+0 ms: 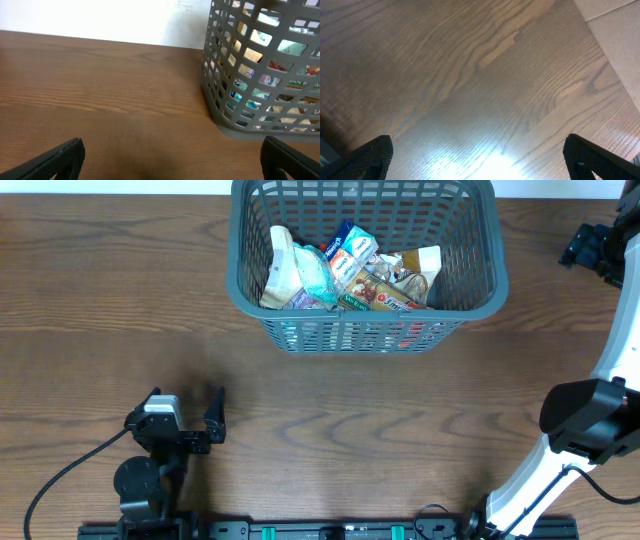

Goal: Pack container

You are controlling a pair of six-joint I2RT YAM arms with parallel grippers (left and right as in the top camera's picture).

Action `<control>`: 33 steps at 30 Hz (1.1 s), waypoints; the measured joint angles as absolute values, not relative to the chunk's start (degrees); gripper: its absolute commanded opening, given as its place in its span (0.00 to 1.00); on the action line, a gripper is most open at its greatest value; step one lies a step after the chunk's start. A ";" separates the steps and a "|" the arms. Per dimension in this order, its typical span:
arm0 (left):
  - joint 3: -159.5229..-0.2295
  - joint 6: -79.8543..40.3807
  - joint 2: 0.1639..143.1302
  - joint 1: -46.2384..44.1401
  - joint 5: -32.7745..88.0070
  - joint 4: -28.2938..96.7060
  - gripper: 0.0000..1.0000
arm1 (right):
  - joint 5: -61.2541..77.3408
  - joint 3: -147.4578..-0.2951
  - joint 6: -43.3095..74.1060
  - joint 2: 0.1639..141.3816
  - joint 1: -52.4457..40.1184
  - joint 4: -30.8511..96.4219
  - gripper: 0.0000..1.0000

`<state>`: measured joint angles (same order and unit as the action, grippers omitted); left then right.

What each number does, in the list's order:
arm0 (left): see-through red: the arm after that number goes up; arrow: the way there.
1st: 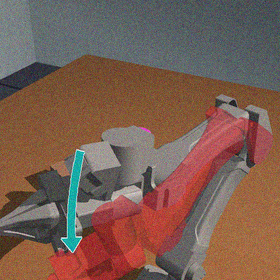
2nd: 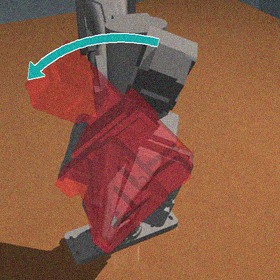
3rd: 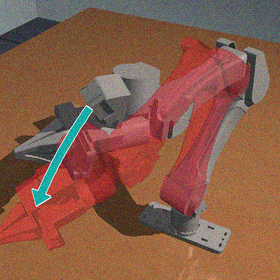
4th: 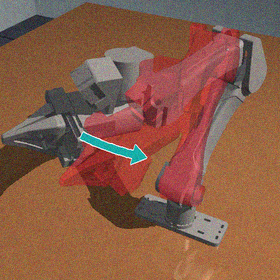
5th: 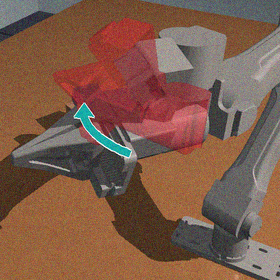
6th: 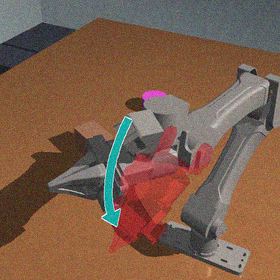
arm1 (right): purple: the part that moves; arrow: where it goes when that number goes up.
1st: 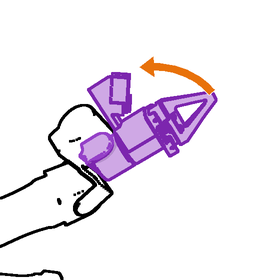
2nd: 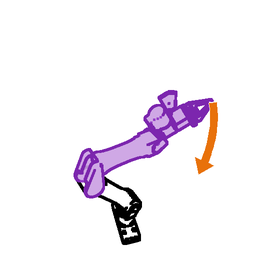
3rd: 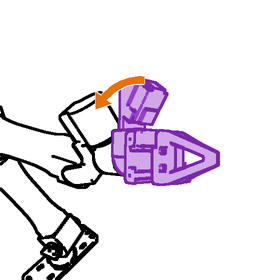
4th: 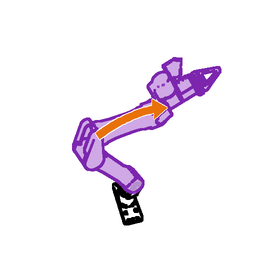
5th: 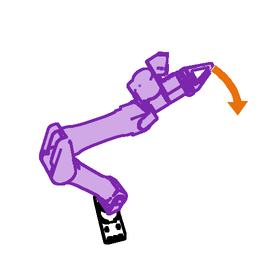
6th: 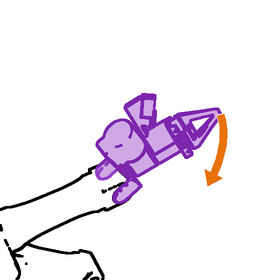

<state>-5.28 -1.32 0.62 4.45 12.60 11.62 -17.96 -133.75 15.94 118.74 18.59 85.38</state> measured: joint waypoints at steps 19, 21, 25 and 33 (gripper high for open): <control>-5.28 -1.72 0.62 4.45 11.77 11.62 0.99 | -17.96 -133.75 15.94 118.74 18.59 85.36 0.99; -5.28 -1.72 0.62 4.45 11.77 11.62 0.99 | -17.96 -133.73 15.94 118.74 18.59 85.38 0.99; -5.28 -1.72 0.62 4.45 11.75 11.62 0.99 | -17.96 -133.73 15.94 118.74 18.59 85.38 0.99; -5.26 -1.72 0.62 4.45 11.62 11.62 0.99 | -17.96 -133.73 15.94 118.74 18.59 85.36 0.99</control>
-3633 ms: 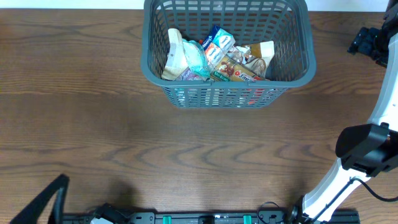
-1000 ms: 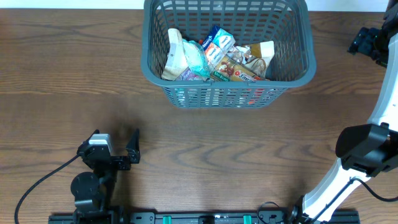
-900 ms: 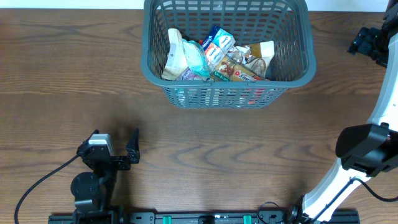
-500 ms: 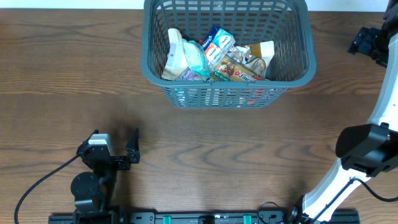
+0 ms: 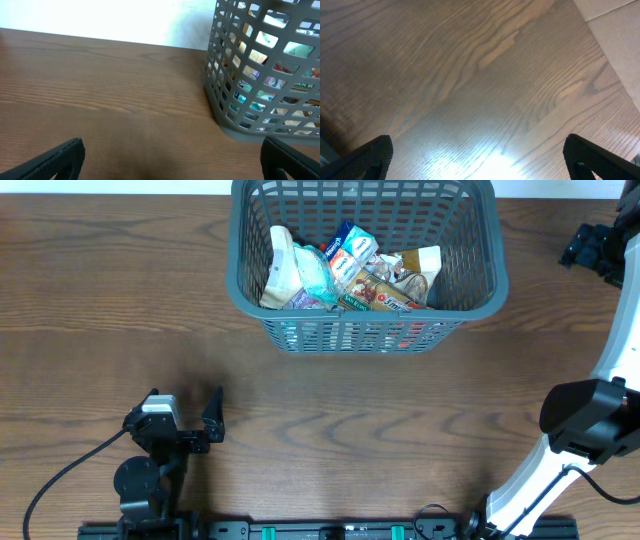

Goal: Pack container

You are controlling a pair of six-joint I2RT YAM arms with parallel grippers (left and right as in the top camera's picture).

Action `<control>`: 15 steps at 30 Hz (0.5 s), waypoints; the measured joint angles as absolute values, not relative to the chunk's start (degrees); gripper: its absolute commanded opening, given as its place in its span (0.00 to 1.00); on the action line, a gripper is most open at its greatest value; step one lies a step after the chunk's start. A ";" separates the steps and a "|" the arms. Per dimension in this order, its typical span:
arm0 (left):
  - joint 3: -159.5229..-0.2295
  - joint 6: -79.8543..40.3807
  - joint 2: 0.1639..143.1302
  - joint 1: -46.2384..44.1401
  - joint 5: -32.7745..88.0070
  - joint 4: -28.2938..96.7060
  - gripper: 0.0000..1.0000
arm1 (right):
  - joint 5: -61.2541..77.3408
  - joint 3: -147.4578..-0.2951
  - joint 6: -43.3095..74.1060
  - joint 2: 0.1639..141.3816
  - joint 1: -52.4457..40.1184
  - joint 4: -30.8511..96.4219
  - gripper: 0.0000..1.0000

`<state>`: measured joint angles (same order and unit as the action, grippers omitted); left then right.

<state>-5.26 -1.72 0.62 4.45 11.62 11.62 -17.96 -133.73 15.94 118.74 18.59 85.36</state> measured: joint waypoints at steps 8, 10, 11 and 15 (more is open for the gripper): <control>-5.26 -1.72 0.62 4.45 11.62 11.62 0.99 | -17.96 -133.73 15.94 118.74 18.59 86.43 0.99; -5.26 -1.72 0.62 4.45 11.60 11.62 0.99 | -17.93 -133.73 15.94 118.74 18.59 85.54 0.99; -5.26 -1.72 0.62 4.45 11.62 11.62 0.99 | -17.89 -133.73 15.94 118.74 18.57 84.47 0.99; -5.26 -1.72 0.62 4.45 11.62 11.62 0.99 | -17.58 -133.67 15.94 118.45 18.48 79.42 0.99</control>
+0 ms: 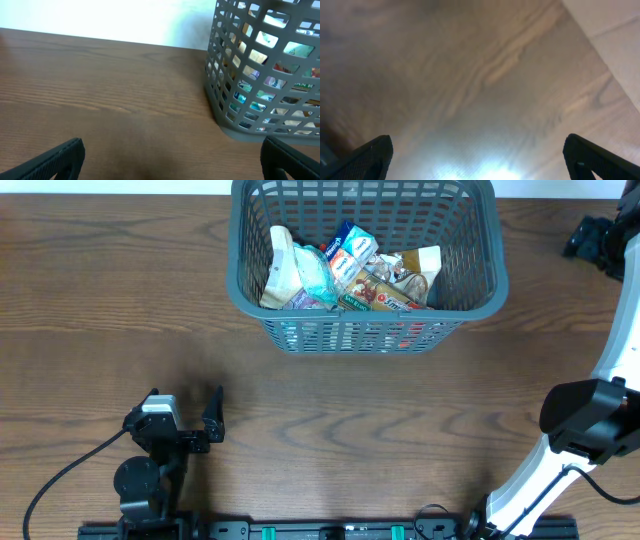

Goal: Pack container

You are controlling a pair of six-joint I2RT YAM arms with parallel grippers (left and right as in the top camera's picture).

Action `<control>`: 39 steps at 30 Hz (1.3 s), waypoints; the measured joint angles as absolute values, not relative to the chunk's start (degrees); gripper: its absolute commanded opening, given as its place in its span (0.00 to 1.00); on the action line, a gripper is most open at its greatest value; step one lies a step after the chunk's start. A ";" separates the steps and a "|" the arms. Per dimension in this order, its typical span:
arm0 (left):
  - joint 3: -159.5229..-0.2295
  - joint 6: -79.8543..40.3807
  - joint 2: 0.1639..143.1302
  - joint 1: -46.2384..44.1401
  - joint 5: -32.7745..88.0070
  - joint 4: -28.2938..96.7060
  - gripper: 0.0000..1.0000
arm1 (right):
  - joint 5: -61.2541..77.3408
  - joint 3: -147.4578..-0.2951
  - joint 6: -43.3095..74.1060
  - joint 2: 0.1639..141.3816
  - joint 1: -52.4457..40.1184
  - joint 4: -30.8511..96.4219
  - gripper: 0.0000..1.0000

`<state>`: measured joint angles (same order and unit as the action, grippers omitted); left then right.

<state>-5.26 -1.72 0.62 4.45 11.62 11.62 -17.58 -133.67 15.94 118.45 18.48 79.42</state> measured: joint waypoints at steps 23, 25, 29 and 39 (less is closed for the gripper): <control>-5.26 -1.72 0.58 4.45 11.57 11.57 0.99 | -17.26 -65.87 9.56 57.08 -0.36 27.49 0.99; -5.26 -1.72 0.58 4.45 11.60 11.51 0.99 | -16.91 -59.37 9.52 50.94 -1.89 25.67 0.99; -5.23 -1.72 0.58 4.47 11.60 11.53 0.98 | -15.86 -46.48 9.39 38.48 -3.09 19.84 0.99; -5.23 -1.72 0.58 4.45 11.60 11.55 0.99 | -9.17 -22.28 8.27 20.53 -3.29 4.08 0.99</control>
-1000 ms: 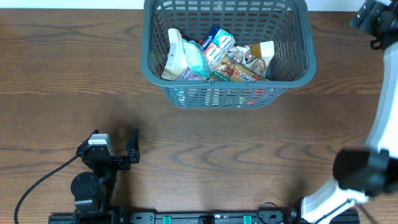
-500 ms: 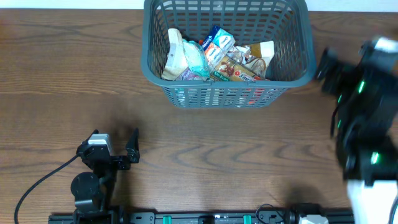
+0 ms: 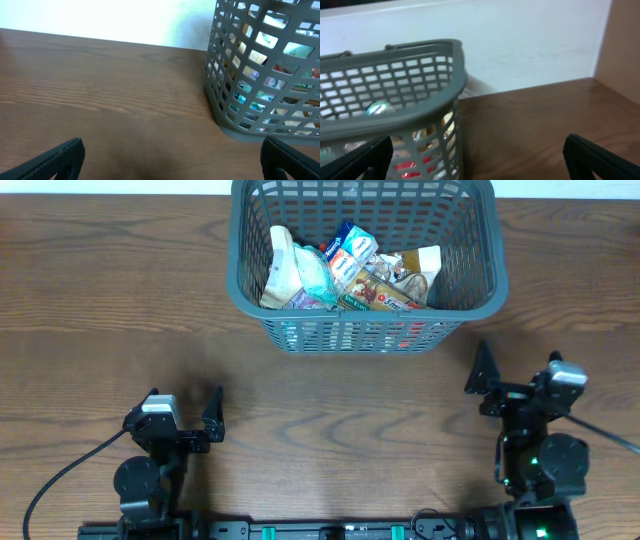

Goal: Pack container

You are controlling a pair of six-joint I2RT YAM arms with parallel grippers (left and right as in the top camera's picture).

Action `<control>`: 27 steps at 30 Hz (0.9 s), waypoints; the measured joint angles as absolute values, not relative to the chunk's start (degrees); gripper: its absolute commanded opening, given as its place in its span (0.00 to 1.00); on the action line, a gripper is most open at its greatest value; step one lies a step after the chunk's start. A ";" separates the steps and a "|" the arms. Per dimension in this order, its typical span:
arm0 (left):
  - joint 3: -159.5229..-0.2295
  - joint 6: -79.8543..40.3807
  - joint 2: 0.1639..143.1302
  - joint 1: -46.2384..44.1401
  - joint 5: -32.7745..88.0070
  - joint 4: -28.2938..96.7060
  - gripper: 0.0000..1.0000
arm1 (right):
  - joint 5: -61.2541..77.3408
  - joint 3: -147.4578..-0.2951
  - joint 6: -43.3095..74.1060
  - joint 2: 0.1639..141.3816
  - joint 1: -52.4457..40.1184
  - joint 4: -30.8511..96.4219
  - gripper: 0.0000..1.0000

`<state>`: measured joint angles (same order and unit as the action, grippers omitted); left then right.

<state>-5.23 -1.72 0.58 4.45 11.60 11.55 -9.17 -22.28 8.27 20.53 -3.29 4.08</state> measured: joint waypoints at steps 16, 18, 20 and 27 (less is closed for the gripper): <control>-5.23 -1.74 0.58 4.45 11.60 11.53 0.99 | -5.45 -8.56 2.39 10.44 -3.31 -0.75 0.99; -5.23 -1.72 0.58 4.45 11.60 11.55 0.99 | -5.34 -7.53 2.26 9.37 -3.31 -0.71 0.99; -5.23 -1.72 0.58 4.47 11.60 11.55 0.98 | -5.30 -6.81 2.13 8.56 -3.31 -0.71 0.99; -5.23 -1.72 0.58 4.47 11.60 11.55 0.99 | -4.29 -4.47 -0.47 6.48 -3.31 -0.71 0.99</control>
<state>-5.23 -1.72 0.58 4.47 11.60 11.55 -4.29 -4.47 -0.47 6.48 -3.31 -0.71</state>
